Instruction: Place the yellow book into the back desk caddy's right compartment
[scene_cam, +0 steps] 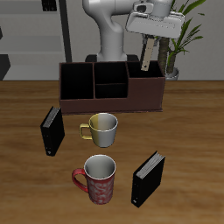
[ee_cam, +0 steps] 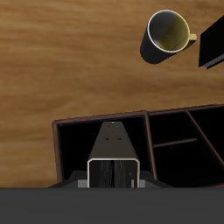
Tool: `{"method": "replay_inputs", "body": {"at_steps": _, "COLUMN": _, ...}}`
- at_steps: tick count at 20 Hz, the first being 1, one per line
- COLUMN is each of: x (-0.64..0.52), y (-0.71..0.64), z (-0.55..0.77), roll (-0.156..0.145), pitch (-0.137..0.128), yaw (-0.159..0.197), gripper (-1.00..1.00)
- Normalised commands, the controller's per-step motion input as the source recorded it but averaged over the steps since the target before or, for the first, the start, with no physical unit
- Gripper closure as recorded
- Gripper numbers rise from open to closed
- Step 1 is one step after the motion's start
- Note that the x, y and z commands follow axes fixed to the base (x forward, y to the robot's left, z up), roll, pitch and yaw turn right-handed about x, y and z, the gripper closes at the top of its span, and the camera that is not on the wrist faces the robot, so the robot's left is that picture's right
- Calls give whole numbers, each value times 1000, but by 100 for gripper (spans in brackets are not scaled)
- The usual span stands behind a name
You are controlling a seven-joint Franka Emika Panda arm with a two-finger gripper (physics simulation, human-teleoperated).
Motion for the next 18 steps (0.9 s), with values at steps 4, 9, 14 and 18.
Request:
{"method": "replay_inputs", "body": {"at_steps": 4, "x": 48, "y": -18, "z": -23, "roll": 4, "pitch": 7, "yaw": -13, "gripper": 100}}
{"method": "replay_inputs", "body": {"at_steps": 9, "x": -3, "y": -133, "z": -162, "roll": -11, "pitch": 27, "yaw": -43, "gripper": 100}}
{"method": "replay_inputs", "body": {"at_steps": 14, "x": -85, "y": -38, "z": -102, "roll": 5, "pitch": -1, "yaw": -20, "gripper": 100}}
{"method": "replay_inputs", "body": {"at_steps": 18, "x": 14, "y": -57, "z": -219, "roll": -6, "pitch": 19, "yaw": -36, "gripper": 100}}
